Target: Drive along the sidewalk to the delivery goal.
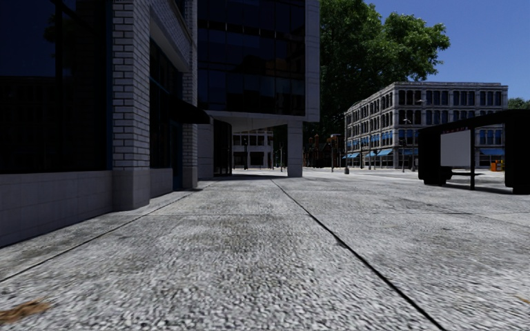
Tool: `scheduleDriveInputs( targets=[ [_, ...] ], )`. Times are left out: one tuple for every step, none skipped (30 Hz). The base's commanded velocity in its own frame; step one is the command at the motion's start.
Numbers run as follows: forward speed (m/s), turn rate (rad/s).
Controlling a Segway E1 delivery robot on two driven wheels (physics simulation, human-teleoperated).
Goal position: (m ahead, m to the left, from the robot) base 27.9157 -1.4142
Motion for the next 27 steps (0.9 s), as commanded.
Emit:
scheduleDriveInputs(
  targets=[
    [2.0,0.0],
    [2.0,0.0],
    [2.0,0.0],
    [2.0,0.0],
    [2.0,0.0],
    [2.0,0.0],
    [2.0,0.0],
    [2.0,0.0],
    [2.0,0.0],
    [2.0,0.0],
    [2.0,0.0],
    [2.0,0.0],
    [2.0,0.0],
    [2.0,0.0],
    [2.0,0.0],
    [2.0,0.0],
    [2.0,0.0],
    [2.0,0.0],
    [2.0,0.0],
    [2.0,0.0],
    [2.0,0.0],
    [2.0,0.0],
    [2.0,0.0],
    [2.0,0.0],
    [2.0,0.0],
    [2.0,0.0],
    [2.0,0.0]
  ],
)
